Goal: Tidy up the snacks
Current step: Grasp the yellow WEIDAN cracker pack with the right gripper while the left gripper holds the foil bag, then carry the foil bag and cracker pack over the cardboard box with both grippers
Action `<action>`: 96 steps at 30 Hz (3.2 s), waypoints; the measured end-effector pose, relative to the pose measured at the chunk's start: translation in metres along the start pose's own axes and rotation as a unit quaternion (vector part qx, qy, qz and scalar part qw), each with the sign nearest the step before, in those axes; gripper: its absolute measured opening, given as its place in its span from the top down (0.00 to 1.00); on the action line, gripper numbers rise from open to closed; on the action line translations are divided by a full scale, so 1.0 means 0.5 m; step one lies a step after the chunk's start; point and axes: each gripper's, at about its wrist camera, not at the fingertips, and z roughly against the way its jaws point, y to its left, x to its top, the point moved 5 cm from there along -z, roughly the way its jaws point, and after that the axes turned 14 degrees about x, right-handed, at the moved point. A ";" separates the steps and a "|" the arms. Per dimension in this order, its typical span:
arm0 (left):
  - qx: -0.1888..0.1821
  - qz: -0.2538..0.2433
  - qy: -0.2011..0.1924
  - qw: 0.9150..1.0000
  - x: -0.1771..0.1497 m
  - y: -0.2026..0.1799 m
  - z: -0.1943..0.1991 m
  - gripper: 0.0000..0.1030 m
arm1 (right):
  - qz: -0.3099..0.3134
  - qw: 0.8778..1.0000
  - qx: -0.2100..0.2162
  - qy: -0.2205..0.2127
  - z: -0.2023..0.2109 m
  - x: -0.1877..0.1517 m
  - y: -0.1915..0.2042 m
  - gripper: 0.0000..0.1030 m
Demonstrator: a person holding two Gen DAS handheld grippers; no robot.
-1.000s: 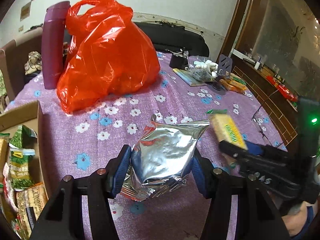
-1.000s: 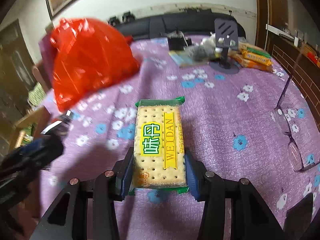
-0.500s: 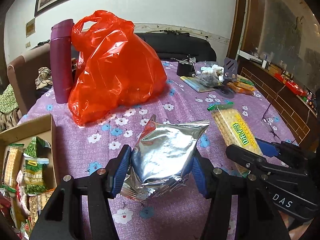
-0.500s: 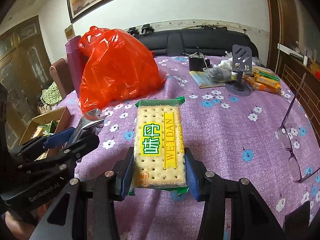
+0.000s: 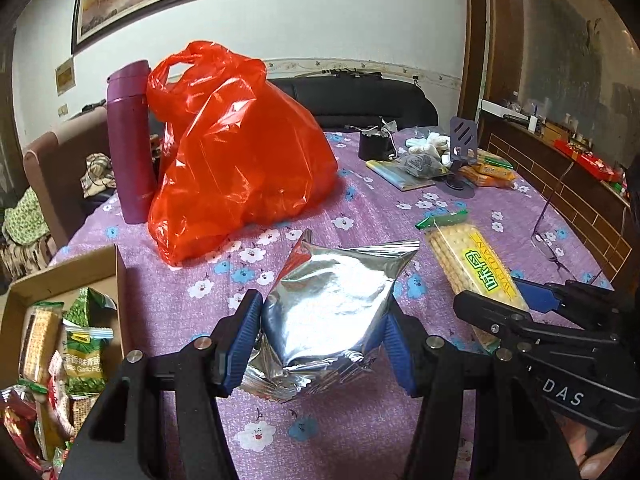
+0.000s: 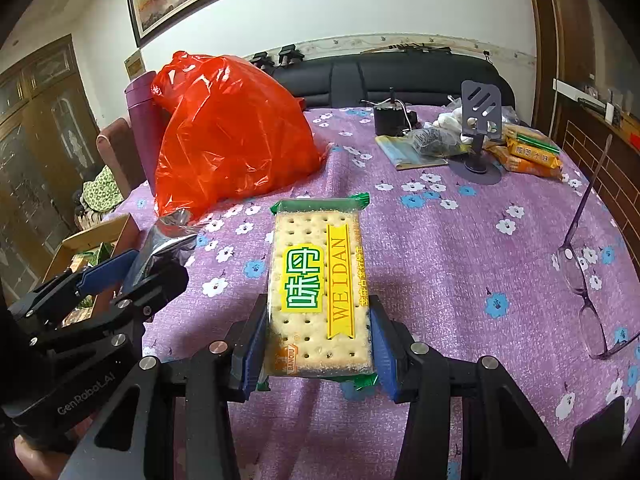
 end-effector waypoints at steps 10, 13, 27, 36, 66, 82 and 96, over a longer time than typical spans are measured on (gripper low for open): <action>0.026 -0.015 -0.026 0.999 0.005 -0.006 0.013 0.44 | -0.008 1.000 0.000 0.001 -0.003 -0.001 -0.007 0.51; 0.034 -0.020 -0.034 0.999 0.006 -0.010 0.017 0.44 | -0.010 1.000 0.000 0.002 -0.004 -0.001 -0.009 0.51; 0.050 -0.036 -0.053 0.997 0.011 -0.022 0.021 0.44 | -0.020 1.000 0.004 0.008 -0.014 -0.002 -0.019 0.51; -0.069 0.037 0.096 0.992 -0.020 -0.003 -0.069 0.36 | -0.071 0.997 0.018 0.011 -0.015 -0.002 -0.063 0.51; 0.041 -0.040 0.018 0.998 -0.027 -0.031 -0.038 0.43 | -0.026 0.999 0.008 -0.017 0.015 0.009 -0.019 0.51; 0.028 0.012 -0.069 0.997 0.040 0.013 0.091 0.43 | -0.002 0.999 0.009 -0.045 0.037 0.033 0.020 0.51; 0.091 0.091 -0.001 0.992 -0.106 0.351 0.163 0.43 | 0.029 0.987 0.144 0.057 -0.045 -0.083 0.317 0.50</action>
